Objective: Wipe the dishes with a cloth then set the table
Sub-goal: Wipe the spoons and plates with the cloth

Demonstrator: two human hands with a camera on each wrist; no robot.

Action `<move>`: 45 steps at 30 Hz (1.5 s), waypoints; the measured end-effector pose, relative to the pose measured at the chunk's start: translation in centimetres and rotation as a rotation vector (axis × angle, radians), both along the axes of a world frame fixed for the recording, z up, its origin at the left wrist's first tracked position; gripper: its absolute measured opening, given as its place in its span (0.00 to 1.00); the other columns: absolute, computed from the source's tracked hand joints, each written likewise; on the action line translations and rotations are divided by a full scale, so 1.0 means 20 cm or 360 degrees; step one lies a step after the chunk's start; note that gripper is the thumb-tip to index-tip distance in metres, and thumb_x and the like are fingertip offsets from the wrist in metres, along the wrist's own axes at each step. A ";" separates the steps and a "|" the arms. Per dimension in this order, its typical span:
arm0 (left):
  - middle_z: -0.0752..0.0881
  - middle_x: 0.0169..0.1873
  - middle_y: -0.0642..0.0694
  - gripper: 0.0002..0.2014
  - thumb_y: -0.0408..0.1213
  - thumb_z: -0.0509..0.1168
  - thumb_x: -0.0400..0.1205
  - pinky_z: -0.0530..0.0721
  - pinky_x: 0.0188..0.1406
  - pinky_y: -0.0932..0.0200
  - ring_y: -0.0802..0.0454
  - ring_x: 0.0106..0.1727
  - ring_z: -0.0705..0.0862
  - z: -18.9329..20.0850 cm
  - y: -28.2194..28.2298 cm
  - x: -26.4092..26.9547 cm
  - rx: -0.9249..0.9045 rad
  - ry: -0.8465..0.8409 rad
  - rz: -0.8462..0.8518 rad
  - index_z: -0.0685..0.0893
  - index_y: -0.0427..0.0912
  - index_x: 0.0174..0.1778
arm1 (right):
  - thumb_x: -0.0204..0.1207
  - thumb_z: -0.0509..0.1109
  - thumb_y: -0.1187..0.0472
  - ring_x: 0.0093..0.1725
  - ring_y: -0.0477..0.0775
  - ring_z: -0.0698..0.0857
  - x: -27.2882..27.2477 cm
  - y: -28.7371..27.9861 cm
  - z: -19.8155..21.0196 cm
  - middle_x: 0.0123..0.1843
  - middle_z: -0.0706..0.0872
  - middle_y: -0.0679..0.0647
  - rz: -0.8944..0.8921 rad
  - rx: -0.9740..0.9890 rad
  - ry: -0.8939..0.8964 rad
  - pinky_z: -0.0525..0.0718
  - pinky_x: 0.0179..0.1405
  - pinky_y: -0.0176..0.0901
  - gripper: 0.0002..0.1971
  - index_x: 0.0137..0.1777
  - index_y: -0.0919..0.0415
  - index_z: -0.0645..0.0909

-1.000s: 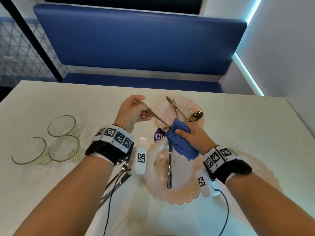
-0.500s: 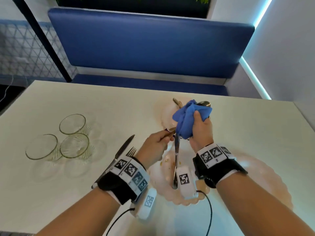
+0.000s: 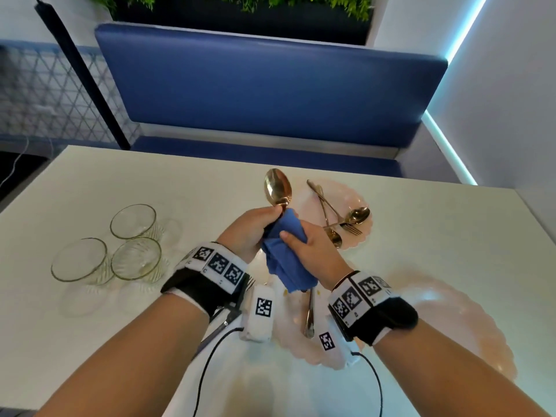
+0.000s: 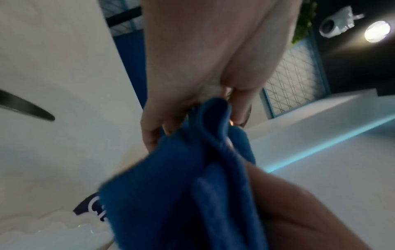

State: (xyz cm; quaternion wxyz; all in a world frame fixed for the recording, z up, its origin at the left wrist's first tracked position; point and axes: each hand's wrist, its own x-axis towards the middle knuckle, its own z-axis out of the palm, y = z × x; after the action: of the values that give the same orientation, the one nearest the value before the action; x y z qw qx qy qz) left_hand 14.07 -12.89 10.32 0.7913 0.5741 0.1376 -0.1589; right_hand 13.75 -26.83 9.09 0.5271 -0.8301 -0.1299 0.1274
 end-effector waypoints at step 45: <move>0.84 0.43 0.45 0.12 0.51 0.63 0.75 0.81 0.57 0.47 0.45 0.49 0.82 -0.60 -0.45 -0.22 0.2029 0.0292 -0.0973 0.80 0.45 0.39 | 0.81 0.60 0.45 0.49 0.58 0.84 -0.03 -0.79 -0.29 0.50 0.85 0.63 -0.0587 0.0958 0.0980 0.76 0.68 0.61 0.29 0.72 0.68 0.72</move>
State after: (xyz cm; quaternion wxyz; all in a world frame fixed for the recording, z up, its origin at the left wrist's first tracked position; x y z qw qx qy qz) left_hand 9.58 -21.89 -1.59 0.2068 0.9223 0.1028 -0.3100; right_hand 13.07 -42.59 3.35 0.7723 -0.5732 0.1511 0.2286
